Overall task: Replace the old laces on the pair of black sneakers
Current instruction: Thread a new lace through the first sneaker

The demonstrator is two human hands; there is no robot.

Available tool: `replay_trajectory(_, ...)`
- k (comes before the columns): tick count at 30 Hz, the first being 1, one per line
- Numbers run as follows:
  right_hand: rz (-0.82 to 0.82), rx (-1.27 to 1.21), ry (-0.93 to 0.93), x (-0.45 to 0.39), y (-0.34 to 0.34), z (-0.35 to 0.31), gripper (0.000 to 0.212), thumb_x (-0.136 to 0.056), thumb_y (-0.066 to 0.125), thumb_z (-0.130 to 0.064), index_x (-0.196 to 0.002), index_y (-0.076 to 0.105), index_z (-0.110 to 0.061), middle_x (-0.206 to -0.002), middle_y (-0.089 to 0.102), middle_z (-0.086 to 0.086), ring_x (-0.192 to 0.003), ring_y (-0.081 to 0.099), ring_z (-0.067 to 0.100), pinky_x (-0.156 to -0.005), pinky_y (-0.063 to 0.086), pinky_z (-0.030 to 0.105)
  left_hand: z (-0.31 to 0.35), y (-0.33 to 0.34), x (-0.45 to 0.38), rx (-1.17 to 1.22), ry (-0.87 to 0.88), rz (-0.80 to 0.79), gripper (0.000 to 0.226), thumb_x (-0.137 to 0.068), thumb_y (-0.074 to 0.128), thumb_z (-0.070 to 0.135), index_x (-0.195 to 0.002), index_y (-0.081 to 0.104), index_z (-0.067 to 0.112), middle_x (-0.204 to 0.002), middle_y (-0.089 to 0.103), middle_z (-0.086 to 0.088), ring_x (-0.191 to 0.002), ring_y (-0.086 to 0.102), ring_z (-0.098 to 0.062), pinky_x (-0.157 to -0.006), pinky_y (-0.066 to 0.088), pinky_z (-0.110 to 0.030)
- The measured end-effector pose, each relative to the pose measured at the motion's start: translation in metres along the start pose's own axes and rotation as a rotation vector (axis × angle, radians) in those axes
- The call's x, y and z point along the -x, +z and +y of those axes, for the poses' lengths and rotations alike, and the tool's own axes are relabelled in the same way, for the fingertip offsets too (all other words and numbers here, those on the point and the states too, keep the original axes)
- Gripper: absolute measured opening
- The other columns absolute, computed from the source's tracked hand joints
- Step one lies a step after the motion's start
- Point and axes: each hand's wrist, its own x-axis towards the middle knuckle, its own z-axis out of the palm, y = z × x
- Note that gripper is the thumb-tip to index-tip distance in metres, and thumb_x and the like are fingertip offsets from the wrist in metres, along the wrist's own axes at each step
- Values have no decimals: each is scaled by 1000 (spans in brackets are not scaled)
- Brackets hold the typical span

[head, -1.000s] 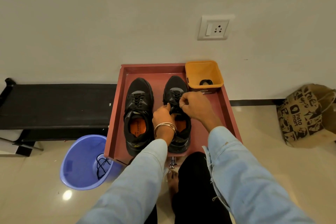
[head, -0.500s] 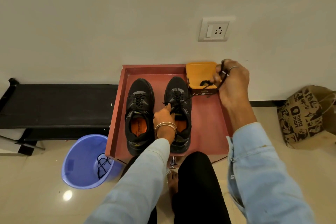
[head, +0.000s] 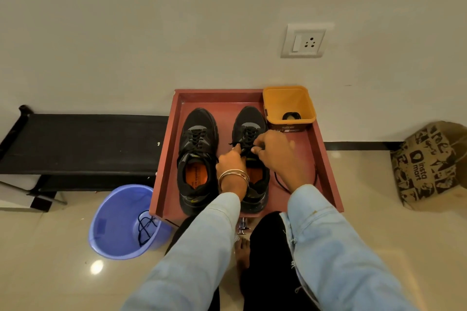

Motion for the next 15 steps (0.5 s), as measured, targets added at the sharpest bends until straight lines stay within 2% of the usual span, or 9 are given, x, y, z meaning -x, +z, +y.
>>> replay_trajectory(2, 35, -78, -10, -2, 0, 4, 21, -87, 64, -18, -67, 64, -24, -90, 66, -4, -99, 59, 22, -91, 42, 47, 0, 1, -1, -3, 2, 12, 35, -99, 43, 23, -133, 48, 24, -111, 58, -17, -103, 57, -36, -84, 49, -42)
replay_trajectory(3, 5, -147, -14, -1, -2, 7, 28, -86, 62, -13, -60, 60, -24, -83, 65, -5, -95, 59, 21, -88, 44, 47, 0, 2, 0, -3, 3, 15, 35, -99, 43, 23, -133, 48, 23, -110, 58, -16, -102, 58, -36, -83, 49, -42)
replay_trajectory(4, -33, -266, -4, -1, -2, 10, 30, -86, 59, -8, -60, 60, -22, -81, 64, -5, -93, 59, 19, -85, 47, 41, 0, 2, 1, 2, 1, 16, 35, -99, 43, 23, -133, 48, 23, -111, 58, -16, -102, 57, -36, -83, 49, -42)
replay_trajectory(6, -155, -627, 72, 6, -6, 12, 32, -87, 46, 5, -67, 63, -14, -83, 64, 1, -90, 58, 15, -73, 46, 17, 0, 3, 1, 9, -7, 23, 36, -99, 42, 23, -134, 48, 25, -113, 57, -18, -103, 57, -38, -85, 48, -43)
replay_trajectory(8, -225, -787, 92, 10, -9, 14, 34, -84, 39, 11, -69, 63, -7, -82, 63, 4, -93, 57, 15, -69, 42, 7, 1, 2, 2, 14, -16, 25, 36, -99, 42, 23, -134, 48, 25, -115, 56, -18, -104, 57, -38, -85, 49, -44)
replay_trajectory(10, -169, -696, 19, 9, -11, 17, 32, -87, 45, 7, -70, 63, -14, -84, 61, 0, -100, 56, 18, -79, 45, 14, 2, 2, 2, 16, -17, 26, 36, -99, 42, 23, -134, 48, 25, -115, 56, -18, -104, 57, -38, -86, 49, -44)
replay_trajectory(11, -97, -582, -40, 6, -12, 19, 29, -88, 52, 0, -73, 63, -22, -89, 61, -3, -104, 55, 18, -86, 46, 24, 2, 2, 2, 19, -16, 27, 36, -99, 41, 23, -134, 49, 25, -114, 56, -18, -104, 57, -38, -86, 49, -44)
replay_trajectory(13, -12, -338, -147, 3, -11, 22, 24, -85, 63, -12, -88, 60, -35, -105, 58, -11, -115, 48, 18, -98, 38, 45, 1, 2, 3, 32, -13, 33, 35, -99, 41, 23, -133, 49, 27, -114, 56, -18, -105, 56, -39, -86, 48, -44)
replay_trajectory(15, -50, -58, -204, 6, -8, 16, 31, -84, 67, -23, -111, 56, -34, -120, 54, -11, -121, 41, 17, -99, 31, 45, 1, 1, 3, 31, -15, 21, 36, -99, 40, 24, -134, 49, 27, -115, 55, -19, -105, 56, -39, -86, 48, -43)
